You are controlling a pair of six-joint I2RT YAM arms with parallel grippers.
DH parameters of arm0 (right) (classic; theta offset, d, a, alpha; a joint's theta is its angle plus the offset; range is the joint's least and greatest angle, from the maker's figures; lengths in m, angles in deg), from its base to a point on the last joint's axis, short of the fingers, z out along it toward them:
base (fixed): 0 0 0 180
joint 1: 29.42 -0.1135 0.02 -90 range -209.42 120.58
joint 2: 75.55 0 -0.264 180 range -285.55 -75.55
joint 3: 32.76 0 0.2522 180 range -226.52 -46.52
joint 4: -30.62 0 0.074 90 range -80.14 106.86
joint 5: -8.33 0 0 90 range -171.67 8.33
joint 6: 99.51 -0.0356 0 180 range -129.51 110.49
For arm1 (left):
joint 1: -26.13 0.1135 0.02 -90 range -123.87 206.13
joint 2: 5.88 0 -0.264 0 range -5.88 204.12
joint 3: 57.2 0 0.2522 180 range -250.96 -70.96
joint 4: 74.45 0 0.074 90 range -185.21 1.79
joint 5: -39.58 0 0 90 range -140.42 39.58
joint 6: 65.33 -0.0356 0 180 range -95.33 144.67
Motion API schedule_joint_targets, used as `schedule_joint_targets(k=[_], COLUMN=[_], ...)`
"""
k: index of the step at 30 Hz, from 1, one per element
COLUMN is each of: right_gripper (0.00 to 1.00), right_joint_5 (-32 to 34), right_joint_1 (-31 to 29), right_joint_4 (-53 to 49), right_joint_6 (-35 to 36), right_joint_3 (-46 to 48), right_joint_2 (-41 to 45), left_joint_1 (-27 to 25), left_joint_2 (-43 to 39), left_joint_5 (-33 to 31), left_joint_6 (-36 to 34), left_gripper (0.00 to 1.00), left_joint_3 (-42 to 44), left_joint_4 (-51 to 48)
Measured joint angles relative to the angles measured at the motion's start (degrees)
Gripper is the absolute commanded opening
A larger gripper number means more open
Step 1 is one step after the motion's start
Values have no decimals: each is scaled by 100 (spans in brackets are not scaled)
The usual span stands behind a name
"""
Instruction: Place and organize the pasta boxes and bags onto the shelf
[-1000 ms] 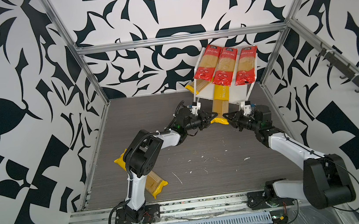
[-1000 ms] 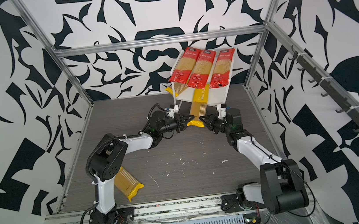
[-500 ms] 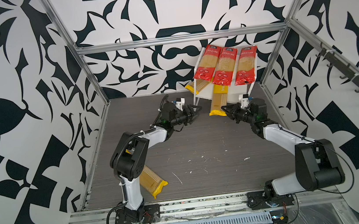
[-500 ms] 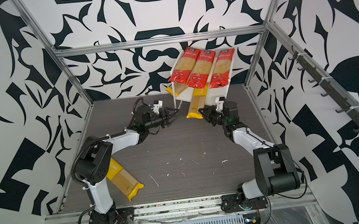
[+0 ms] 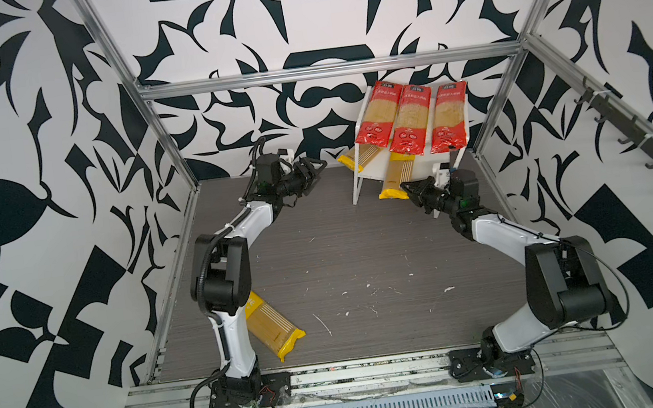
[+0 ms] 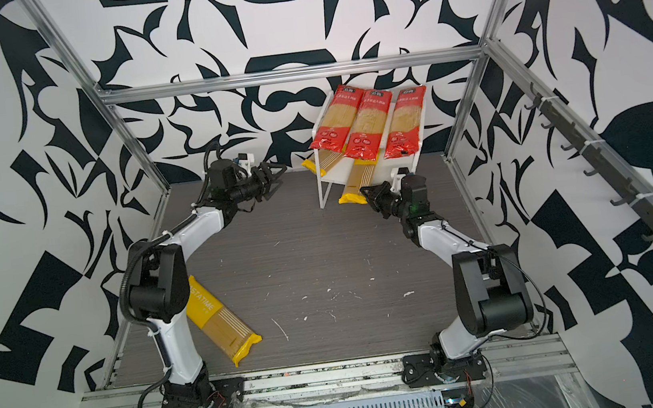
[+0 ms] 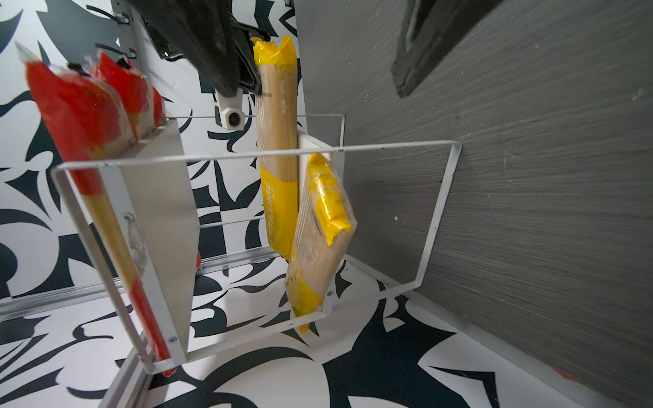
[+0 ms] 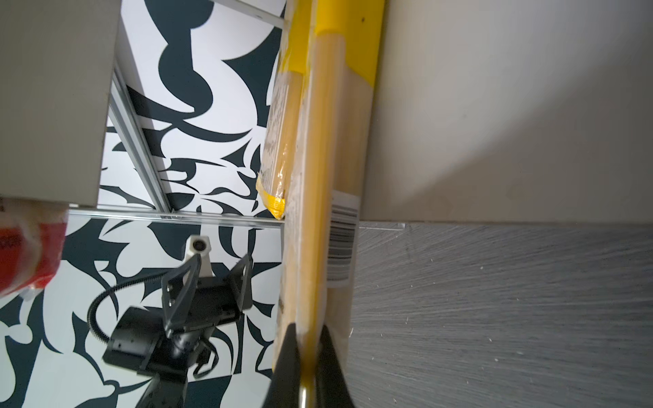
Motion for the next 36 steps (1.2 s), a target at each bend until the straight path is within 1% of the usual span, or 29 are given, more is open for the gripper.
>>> schedule_joint_targets(k=[5,9,15,17,22,28,33,36], right_gripper=[0,0,0,0,0,0,0,0], right_joint_5=[15,13,-9,-13,-28,-28,-28,-26], right_joint_1=[-4,-2,-2,-2,-2,-2,-2,-2], right_joint_4=[-15,-20,-11,-11,-11,2,33,63], right_joint_6=[0,-2,-9,-11,-9,-26,-46,-46], right_joint_3=[0,7,24,26,26,26,39,59], right_joint_2=[46,85,87,87,87,87,87,87], left_joint_1=[-146,-273,-361,-365,-400,-442,-527,-588], left_joint_2=[892,1440,2002,2192,2369,2369,2369,2358], left_joint_5=[-85,-138,-234,-234,-229,-203,-177,-129], left_joint_6=[-76,-70,7,59,109,76,-39,-46], left_gripper=[75,73,62,56,50,36,22,20], left_joint_3=[-1106,-1832,-2708,-3021,-3239,-3237,-3248,-3241], left_joint_4=[-411,-643,-774,-765,-822,-848,-931,-931])
